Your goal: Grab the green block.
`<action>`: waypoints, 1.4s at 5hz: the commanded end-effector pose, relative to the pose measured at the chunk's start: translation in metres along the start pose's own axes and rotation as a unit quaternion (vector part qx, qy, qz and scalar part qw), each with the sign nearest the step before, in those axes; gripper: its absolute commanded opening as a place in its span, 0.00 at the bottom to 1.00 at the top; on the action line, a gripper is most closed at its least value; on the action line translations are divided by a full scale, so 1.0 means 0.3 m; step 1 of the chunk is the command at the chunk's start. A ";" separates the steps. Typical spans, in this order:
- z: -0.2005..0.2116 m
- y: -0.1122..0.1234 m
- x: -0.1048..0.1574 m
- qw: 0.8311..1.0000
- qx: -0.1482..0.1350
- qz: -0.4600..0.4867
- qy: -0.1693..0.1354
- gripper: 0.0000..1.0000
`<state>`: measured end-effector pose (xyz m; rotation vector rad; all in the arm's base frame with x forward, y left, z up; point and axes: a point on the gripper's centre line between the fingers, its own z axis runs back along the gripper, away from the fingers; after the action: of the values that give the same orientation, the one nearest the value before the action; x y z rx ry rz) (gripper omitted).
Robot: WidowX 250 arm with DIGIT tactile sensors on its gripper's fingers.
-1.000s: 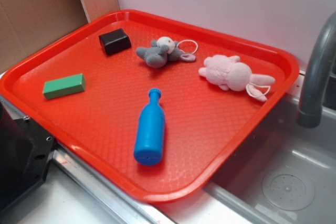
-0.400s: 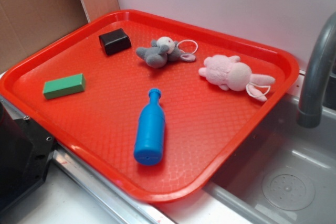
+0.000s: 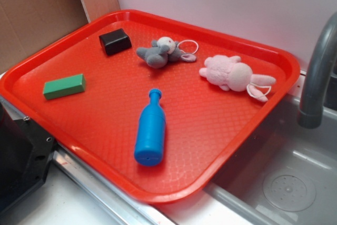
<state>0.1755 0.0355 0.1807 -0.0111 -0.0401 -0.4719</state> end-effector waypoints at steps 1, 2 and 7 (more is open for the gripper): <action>-0.239 0.067 -0.171 0.997 0.009 -0.059 0.046 1.00; -0.340 0.088 -0.194 0.996 -0.001 -0.059 0.074 1.00; -0.558 0.040 -0.151 0.990 -0.056 -0.063 0.114 1.00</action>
<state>0.1542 0.0710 0.0132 -0.0460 0.1959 -0.5909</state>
